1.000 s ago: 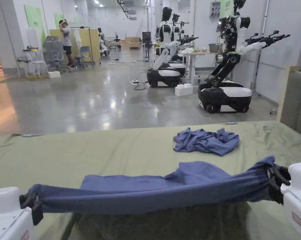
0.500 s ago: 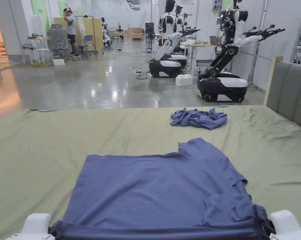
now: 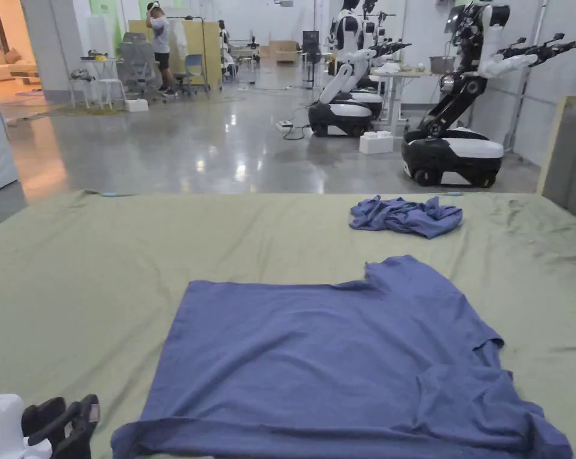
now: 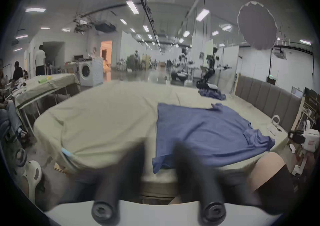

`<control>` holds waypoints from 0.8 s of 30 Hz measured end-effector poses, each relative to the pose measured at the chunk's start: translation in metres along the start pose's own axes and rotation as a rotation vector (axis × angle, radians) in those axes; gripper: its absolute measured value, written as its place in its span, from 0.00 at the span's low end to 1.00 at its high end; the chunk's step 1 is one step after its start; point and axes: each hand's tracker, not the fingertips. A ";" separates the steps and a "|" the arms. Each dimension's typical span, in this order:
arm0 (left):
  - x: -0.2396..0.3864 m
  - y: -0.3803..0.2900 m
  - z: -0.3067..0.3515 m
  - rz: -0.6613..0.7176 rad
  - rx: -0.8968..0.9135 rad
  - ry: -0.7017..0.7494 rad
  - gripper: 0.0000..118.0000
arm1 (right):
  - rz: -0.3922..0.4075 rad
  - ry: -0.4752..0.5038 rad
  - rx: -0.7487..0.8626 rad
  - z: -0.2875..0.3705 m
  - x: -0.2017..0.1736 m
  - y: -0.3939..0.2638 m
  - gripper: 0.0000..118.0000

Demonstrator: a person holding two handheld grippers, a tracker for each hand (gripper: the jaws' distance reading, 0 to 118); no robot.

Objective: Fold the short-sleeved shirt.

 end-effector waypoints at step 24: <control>0.012 -0.047 -0.137 -0.190 -0.360 -0.121 0.03 | 0.127 0.081 -0.152 -0.064 -0.029 -0.004 0.02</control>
